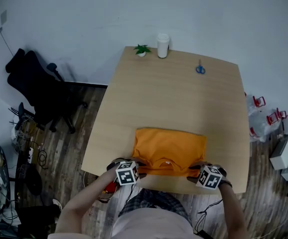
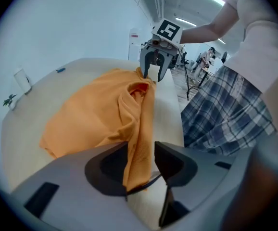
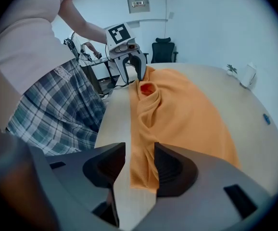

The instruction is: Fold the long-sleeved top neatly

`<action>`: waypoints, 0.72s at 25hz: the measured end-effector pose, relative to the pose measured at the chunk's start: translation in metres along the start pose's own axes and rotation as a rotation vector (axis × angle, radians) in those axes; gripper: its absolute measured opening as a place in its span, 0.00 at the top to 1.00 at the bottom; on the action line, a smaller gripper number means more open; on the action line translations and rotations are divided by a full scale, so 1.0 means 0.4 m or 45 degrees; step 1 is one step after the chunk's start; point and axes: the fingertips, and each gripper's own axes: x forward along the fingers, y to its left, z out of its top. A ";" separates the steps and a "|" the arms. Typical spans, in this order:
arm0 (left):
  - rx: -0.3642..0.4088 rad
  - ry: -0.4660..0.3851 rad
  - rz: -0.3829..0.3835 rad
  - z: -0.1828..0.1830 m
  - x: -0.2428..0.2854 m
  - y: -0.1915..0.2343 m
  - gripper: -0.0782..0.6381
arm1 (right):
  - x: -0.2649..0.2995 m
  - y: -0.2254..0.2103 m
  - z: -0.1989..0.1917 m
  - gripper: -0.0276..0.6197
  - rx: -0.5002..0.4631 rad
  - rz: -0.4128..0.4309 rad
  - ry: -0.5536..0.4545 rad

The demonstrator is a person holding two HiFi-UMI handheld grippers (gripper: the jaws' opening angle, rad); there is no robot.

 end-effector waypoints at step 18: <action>-0.228 -0.272 0.079 0.089 -0.105 0.039 0.63 | -0.105 -0.039 0.038 0.64 0.266 -0.120 -0.234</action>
